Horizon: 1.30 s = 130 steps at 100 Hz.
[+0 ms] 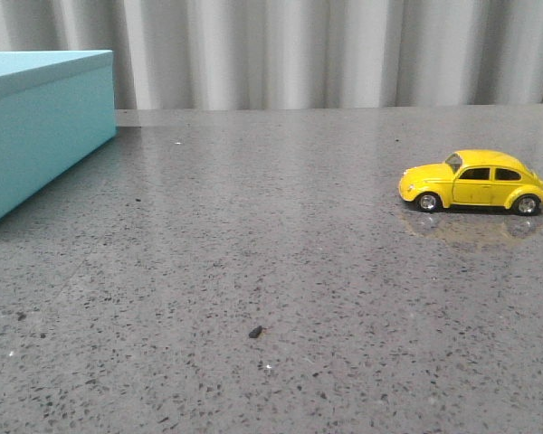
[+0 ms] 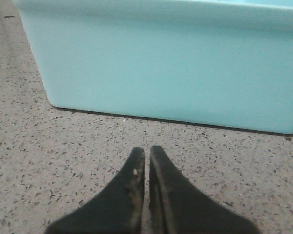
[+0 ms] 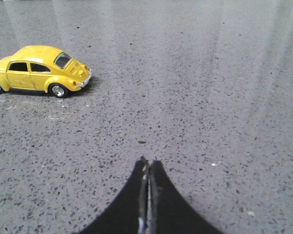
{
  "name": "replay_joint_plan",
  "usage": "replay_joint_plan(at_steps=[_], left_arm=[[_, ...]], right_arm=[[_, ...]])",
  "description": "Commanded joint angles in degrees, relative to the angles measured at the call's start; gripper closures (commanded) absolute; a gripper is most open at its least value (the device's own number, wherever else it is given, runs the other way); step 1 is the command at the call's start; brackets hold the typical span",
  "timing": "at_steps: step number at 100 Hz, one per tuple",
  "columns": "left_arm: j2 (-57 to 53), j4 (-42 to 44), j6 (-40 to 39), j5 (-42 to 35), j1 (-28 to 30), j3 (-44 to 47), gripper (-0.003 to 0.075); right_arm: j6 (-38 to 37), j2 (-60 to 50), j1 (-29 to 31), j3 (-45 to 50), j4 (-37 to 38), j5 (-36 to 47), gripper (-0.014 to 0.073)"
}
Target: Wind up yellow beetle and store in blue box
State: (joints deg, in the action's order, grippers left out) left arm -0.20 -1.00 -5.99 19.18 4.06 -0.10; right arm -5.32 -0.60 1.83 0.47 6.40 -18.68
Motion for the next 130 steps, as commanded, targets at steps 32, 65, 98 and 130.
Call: replay_joint_plan(at_steps=[32, 65, 98, 130], left_arm=[[-1.8, -0.3, -0.5, -2.5, 0.0, 1.5, 0.0741], [-1.8, -0.3, -0.5, -2.5, 0.0, 1.5, 0.0741], [-1.8, -0.3, -0.5, -2.5, 0.0, 1.5, 0.0741], [-1.8, -0.3, -0.5, -2.5, 0.0, 1.5, 0.0741]], right_arm=[[0.4, -1.1, 0.0, 1.2, -0.1, 0.8, 0.0656], [0.4, -1.1, 0.0, 1.2, -0.1, 0.8, 0.0656], [0.4, -1.1, 0.0, 1.2, 0.7, 0.8, 0.0656], [0.4, -1.1, 0.0, 1.2, 0.7, 0.8, 0.0656]])
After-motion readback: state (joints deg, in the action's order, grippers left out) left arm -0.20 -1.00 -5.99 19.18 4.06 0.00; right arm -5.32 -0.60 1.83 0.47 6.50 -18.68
